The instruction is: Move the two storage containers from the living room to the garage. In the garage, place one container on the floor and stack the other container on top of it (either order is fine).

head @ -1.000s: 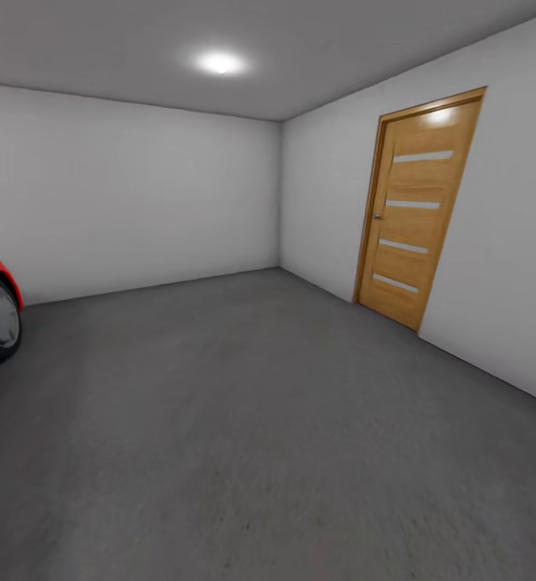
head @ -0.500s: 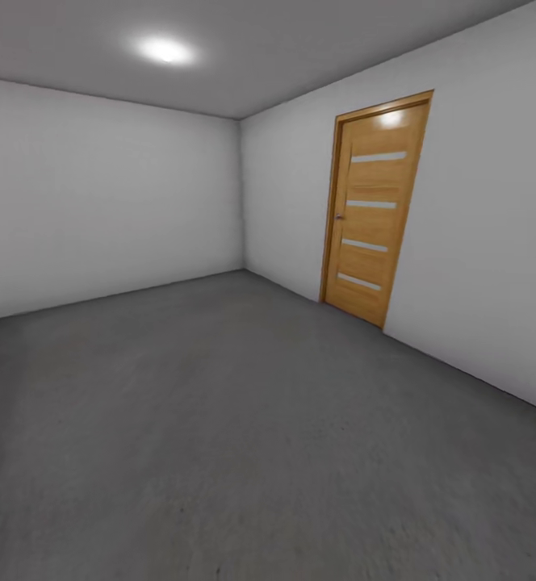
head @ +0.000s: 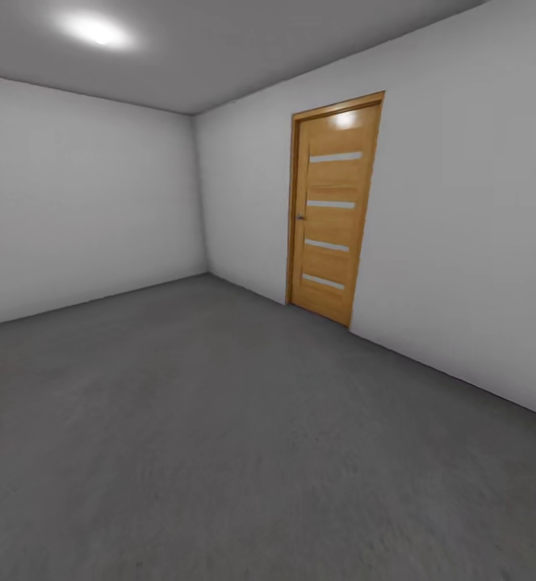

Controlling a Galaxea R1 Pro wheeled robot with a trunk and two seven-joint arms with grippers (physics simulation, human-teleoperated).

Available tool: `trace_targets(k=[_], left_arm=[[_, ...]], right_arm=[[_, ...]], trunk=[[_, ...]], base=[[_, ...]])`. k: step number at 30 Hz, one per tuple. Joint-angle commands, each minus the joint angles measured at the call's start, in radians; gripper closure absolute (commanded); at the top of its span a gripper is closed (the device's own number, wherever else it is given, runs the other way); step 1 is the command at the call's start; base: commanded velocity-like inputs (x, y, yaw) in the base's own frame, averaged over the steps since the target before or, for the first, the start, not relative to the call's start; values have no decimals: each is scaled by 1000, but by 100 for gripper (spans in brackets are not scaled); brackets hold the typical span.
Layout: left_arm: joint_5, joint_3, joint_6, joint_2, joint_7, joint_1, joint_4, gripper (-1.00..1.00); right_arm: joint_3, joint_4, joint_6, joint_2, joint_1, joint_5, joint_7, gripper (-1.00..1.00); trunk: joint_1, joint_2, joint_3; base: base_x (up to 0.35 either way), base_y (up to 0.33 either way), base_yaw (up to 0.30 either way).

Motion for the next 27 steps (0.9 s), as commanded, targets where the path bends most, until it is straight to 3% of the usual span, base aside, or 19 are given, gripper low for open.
trace_targets(k=[1, 9, 11, 16, 27], left_arm=[[10, 0, -1, 0, 1, 0, 0, -100], [10, 0, -1, 0, 1, 0, 0, -100], [10, 0, -1, 0, 1, 0, 0, -100], [10, 0, -1, 0, 1, 0, 0, -100], [10, 0, -1, 1, 1, 0, 0, -100]], right_arm=[[1, 0, -3, 0, 0, 1, 0, -100], [2, 0, 0, -5, 0, 4, 2, -100], [2, 0, -1, -7, 0, 15, 3, -100], [1, 0, -2, -2, 0, 96, 0, -100], [1, 0, -3, -1, 0, 123, 0, -100]], trunk=[[1, 0, -1], [1, 0, -1], [1, 0, -1], [1, 0, -1], [1, 0, -1]], base=[[322, 0, -257], [322, 0, -72], [322, 0, -3], [322, 0, -1], [322, 0, 0]])
